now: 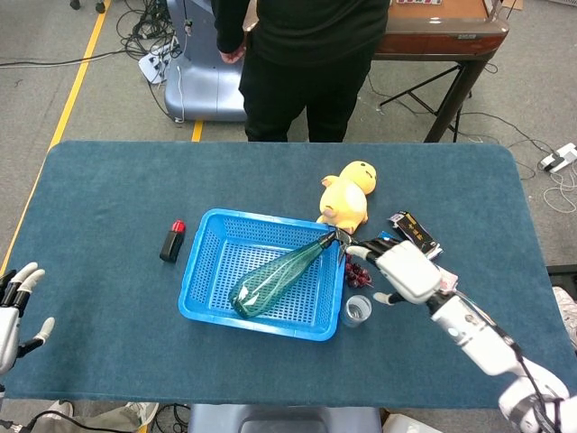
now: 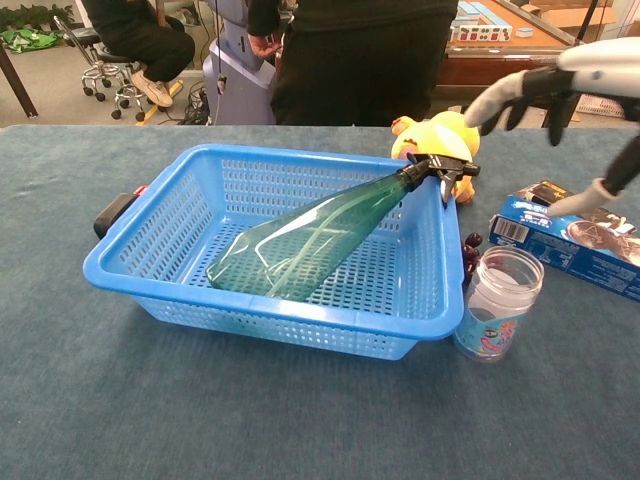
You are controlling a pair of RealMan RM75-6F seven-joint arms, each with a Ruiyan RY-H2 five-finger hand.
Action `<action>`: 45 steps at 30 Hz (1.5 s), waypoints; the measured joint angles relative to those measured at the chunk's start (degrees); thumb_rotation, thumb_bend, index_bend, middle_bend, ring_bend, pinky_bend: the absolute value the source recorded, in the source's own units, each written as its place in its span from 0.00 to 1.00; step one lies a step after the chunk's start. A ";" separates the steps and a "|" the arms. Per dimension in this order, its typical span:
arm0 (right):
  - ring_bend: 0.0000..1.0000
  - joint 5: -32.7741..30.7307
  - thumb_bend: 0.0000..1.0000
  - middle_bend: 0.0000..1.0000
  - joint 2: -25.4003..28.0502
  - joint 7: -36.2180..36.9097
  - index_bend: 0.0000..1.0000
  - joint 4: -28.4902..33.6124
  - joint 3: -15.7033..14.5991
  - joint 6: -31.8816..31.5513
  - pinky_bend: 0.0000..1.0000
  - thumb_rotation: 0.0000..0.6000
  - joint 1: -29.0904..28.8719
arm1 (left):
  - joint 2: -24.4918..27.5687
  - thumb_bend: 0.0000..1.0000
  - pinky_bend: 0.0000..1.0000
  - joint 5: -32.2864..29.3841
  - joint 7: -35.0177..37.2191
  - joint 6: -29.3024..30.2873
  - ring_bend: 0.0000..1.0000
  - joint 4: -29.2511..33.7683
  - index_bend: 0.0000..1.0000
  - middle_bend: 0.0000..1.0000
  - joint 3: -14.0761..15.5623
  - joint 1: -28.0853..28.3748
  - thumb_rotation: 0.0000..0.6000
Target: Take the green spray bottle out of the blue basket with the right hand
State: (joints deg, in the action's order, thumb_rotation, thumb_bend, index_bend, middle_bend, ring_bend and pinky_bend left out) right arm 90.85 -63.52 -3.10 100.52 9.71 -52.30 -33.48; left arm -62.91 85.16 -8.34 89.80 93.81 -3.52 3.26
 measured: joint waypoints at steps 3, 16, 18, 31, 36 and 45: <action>0.22 -1.95 0.05 0.22 -3.73 -0.62 0.17 -2.14 1.54 5.29 0.39 1.00 -5.49 | 0.02 0.31 0.10 0.14 0.34 0.45 0.09 -0.16 0.19 0.12 0.04 -0.30 1.00; 0.17 -9.17 0.00 0.15 -15.24 -7.93 0.08 -13.00 4.10 16.31 0.32 1.00 -19.41 | 0.47 0.31 0.10 -0.59 2.12 1.08 0.09 -0.92 0.19 0.12 -0.03 -1.36 1.00; 0.17 -9.83 0.00 0.15 -15.39 -9.40 0.08 -13.16 3.87 17.22 0.32 1.00 -20.48 | 0.47 0.31 0.10 -0.70 2.30 1.07 0.09 -0.96 0.19 0.12 -0.12 -1.39 1.00; 0.17 -16.43 0.00 0.16 -18.36 -18.55 0.08 -15.56 1.14 21.93 0.32 1.00 -26.55 | 0.46 0.31 0.10 -0.64 3.52 0.93 0.09 -1.35 0.19 0.12 -0.26 -1.51 1.00; 0.20 -18.94 0.00 0.25 -20.77 -21.95 0.21 -18.22 -0.21 21.54 0.32 1.00 -27.93 | 0.40 0.31 0.10 -0.55 4.17 0.94 0.09 -1.72 0.19 0.12 -0.18 -1.66 1.00; 0.49 -19.90 0.20 0.48 -24.27 -22.58 0.54 -20.98 -0.33 15.39 0.54 1.00 -27.95 | 0.19 0.31 0.10 -0.62 4.56 0.75 0.09 -2.19 0.19 0.12 -0.33 -1.63 1.00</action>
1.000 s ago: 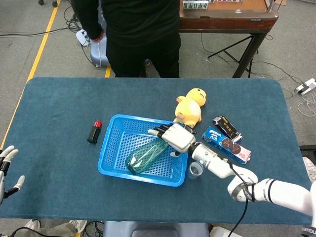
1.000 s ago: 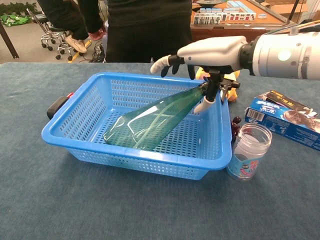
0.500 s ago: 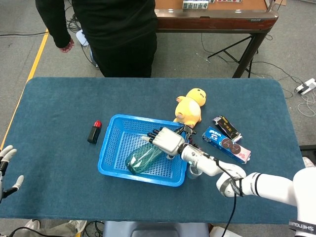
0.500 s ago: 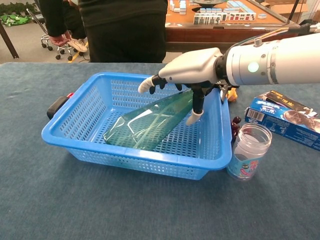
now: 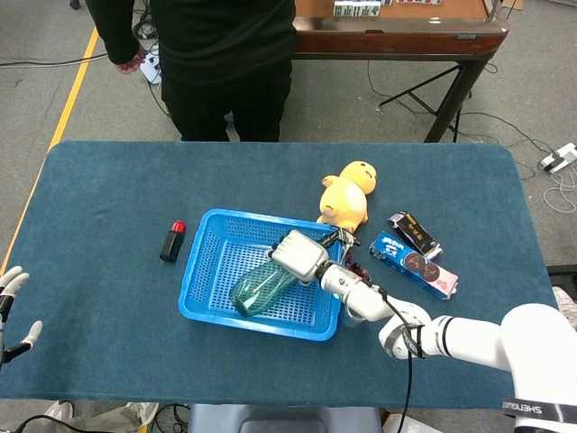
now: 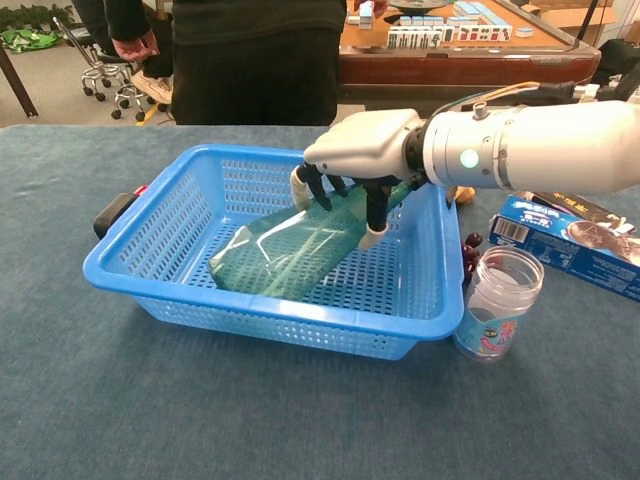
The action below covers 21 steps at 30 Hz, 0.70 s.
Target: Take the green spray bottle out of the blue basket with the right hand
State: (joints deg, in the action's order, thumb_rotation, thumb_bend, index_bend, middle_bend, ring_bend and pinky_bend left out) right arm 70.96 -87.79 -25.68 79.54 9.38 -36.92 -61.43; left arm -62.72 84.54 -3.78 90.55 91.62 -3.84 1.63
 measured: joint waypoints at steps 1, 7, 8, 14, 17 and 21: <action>0.51 0.38 0.22 0.49 -0.10 0.50 0.55 -0.04 0.10 -0.73 0.56 1.00 0.11 | -0.03 0.31 0.10 -0.06 0.07 -0.04 0.09 -0.04 0.19 0.12 -0.02 0.00 1.00; 0.53 3.60 0.23 0.50 0.73 5.70 0.56 0.91 1.33 -5.92 0.61 1.00 1.30 | -0.01 0.31 0.10 -0.21 0.12 -0.06 0.09 -0.24 0.19 0.12 -0.20 0.01 1.00; 0.53 4.18 0.23 0.50 1.42 6.81 0.56 1.53 1.65 -7.08 0.61 1.00 1.70 | 0.02 0.31 0.10 -0.20 0.13 0.01 0.09 -0.24 0.19 0.12 -0.29 0.02 1.00; 0.53 5.61 0.23 0.50 7.73 10.88 0.56 5.60 2.99 -13.28 0.61 1.00 5.39 | 0.20 0.31 0.10 0.06 0.35 -0.08 0.09 -0.27 0.19 0.12 -0.50 0.29 1.00; 0.53 5.29 0.23 0.50 11.58 12.16 0.56 7.05 3.28 -16.02 0.61 1.00 8.17 | 0.09 0.31 0.10 0.21 0.55 -0.11 0.09 -0.45 0.19 0.12 -0.58 0.44 1.00; 0.53 2.87 0.22 0.50 17.60 13.96 0.56 7.91 3.11 -19.32 0.61 1.00 13.59 | -0.22 0.31 0.10 0.38 0.72 -0.46 0.09 -0.73 0.19 0.12 -0.56 0.70 1.00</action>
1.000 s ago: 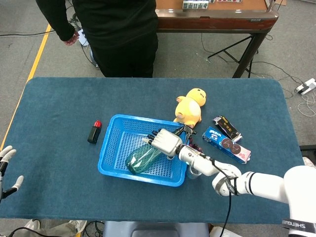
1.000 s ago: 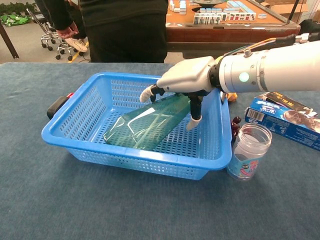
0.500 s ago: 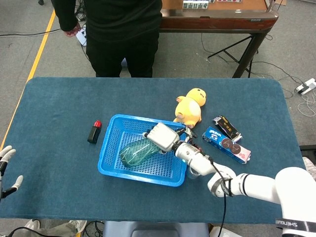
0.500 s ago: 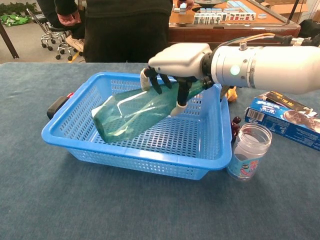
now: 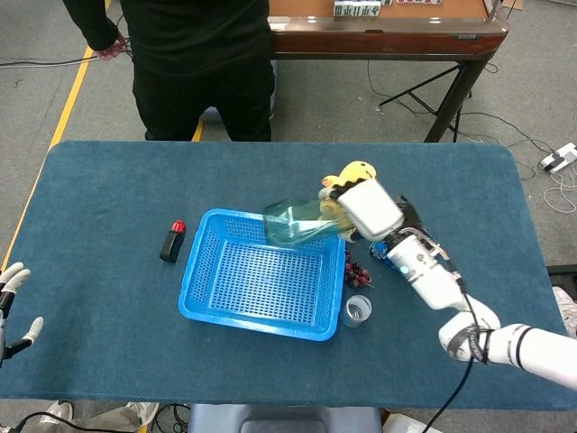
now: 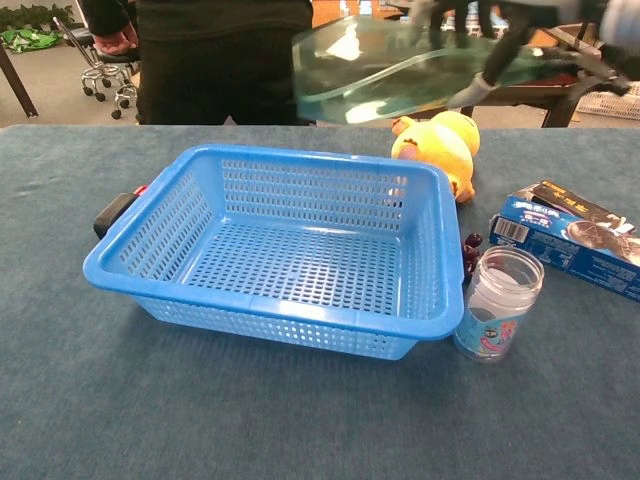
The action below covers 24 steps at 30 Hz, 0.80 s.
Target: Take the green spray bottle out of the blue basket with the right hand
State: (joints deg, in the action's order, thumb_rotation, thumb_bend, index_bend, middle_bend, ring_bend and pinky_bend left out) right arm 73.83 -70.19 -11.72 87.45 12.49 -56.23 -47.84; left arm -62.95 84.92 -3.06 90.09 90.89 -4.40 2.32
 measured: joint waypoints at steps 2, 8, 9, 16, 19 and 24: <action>0.53 -1.88 0.22 0.50 2.06 0.72 0.56 -0.30 -0.55 -0.81 0.61 1.00 2.50 | -0.20 0.31 0.10 0.14 0.01 -0.18 0.09 -0.09 0.19 0.12 0.03 0.16 1.00; 0.53 -5.67 0.21 0.48 2.59 3.00 0.56 -4.75 -2.20 -0.52 0.61 1.00 6.02 | -0.62 0.31 0.10 0.90 -0.47 -0.63 0.09 0.11 0.19 0.12 0.16 0.73 1.00; 0.53 -6.04 0.21 0.47 2.18 3.40 0.56 -5.71 -2.26 -0.32 0.61 1.00 6.22 | -0.63 0.31 0.10 1.02 -0.58 -0.65 0.09 0.18 0.19 0.12 0.18 0.80 1.00; 0.46 -9.33 0.19 0.40 -2.58 4.79 0.51 -13.71 -2.08 4.33 0.61 1.00 5.68 | -0.34 0.31 0.10 1.11 -0.79 -0.24 0.09 0.45 0.19 0.12 0.29 0.58 1.00; 0.42 -10.73 0.19 0.36 -5.58 4.92 0.47 -17.95 -1.84 6.76 0.60 1.00 4.78 | -0.34 0.31 0.10 0.75 -0.71 -0.32 0.09 0.27 0.19 0.12 0.45 0.37 1.00; 0.35 -11.94 0.16 0.32 -9.80 5.71 0.40 -24.57 -1.46 9.35 0.53 1.00 3.72 | -0.29 0.31 0.10 0.53 -0.50 -0.27 0.09 0.10 0.19 0.12 0.53 0.16 1.00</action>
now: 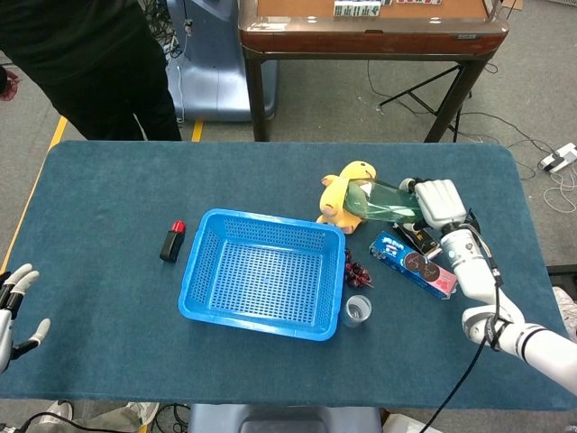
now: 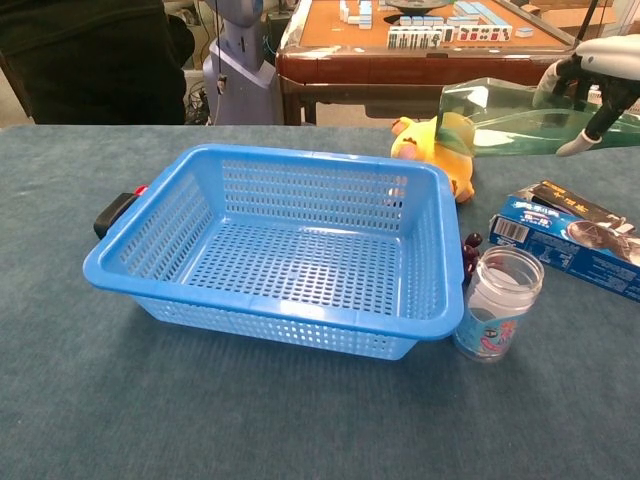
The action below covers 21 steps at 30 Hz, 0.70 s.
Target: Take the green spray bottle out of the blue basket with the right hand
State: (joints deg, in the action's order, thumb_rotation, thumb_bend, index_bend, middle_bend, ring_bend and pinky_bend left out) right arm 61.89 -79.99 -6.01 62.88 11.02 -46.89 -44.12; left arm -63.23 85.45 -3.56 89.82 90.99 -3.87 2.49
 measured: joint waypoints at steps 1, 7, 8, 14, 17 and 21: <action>0.32 -0.18 0.14 0.29 -0.70 0.18 0.36 -1.23 0.02 0.70 0.50 1.00 -0.18 | 0.01 0.31 0.10 -0.04 0.05 0.04 0.09 -0.01 0.19 0.12 -0.03 -0.02 1.00; 0.13 -1.41 0.00 0.09 -2.97 0.48 0.01 -5.35 -0.36 6.19 0.30 1.00 -1.10 | -0.05 0.31 0.10 -0.06 0.11 -0.12 0.09 -0.14 0.19 0.12 -0.01 0.04 1.00; 0.12 -1.90 0.00 0.08 -3.01 0.39 0.00 -5.38 -0.35 6.79 0.29 1.00 -1.18 | -0.08 0.31 0.10 -0.02 0.17 -0.10 0.09 -0.16 0.19 0.12 -0.04 0.06 1.00; 0.10 -1.74 0.00 0.06 -1.32 0.20 0.00 -2.59 -0.24 6.50 0.29 1.00 -0.79 | 0.07 0.31 0.10 0.24 0.34 0.19 0.09 -0.10 0.19 0.12 -0.11 0.08 1.00; 0.10 -0.76 0.00 0.06 0.87 0.26 0.00 1.01 -0.18 4.69 0.29 1.00 0.02 | 0.23 0.31 0.10 0.20 0.44 0.29 0.09 -0.04 0.19 0.12 -0.19 0.04 1.00; 0.13 1.20 0.00 0.11 5.21 -0.27 0.00 8.21 -0.50 0.79 0.29 1.00 2.05 | 0.26 0.31 0.10 0.01 0.42 0.22 0.09 0.01 0.19 0.12 -0.26 0.06 1.00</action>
State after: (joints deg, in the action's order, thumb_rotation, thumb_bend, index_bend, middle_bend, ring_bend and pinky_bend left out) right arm 63.10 -74.78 -6.27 71.09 10.52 -46.10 -42.07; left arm -62.98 85.46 -3.14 90.04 91.00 -4.13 2.54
